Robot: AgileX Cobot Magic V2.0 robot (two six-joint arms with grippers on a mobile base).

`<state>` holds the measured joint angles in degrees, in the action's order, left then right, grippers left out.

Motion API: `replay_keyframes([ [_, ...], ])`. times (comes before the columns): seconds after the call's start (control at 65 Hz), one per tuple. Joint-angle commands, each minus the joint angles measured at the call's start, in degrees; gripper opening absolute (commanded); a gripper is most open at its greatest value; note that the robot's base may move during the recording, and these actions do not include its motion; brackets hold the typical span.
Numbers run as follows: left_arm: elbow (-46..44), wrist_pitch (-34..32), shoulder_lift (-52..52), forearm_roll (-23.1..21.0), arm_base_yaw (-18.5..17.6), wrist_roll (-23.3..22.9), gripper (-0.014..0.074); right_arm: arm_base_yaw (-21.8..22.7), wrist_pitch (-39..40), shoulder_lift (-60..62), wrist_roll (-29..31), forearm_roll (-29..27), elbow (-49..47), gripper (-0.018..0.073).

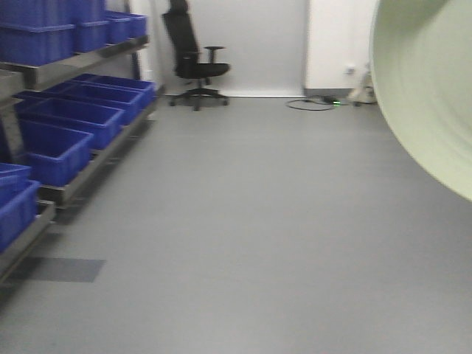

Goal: Place green plate on second shelf with right arm
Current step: 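Drive the base to the blue-bin rack, holding the plate in the right gripper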

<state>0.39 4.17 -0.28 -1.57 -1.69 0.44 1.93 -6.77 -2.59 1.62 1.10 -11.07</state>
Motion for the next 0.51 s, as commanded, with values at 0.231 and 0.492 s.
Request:
replay_keyframes([
  [0.231, 2.4, -4.9, -0.9, -0.5, -0.5, -0.4, 0.0130, 0.4, 6.8, -0.7, -0.3, -0.5, -1.9, 0.0057],
  [0.492, 2.4, -4.9, -0.9, -0.5, -0.5, -0.4, 0.0130, 0.4, 6.8, -0.7, -0.3, -0.5, -1.9, 0.0057],
])
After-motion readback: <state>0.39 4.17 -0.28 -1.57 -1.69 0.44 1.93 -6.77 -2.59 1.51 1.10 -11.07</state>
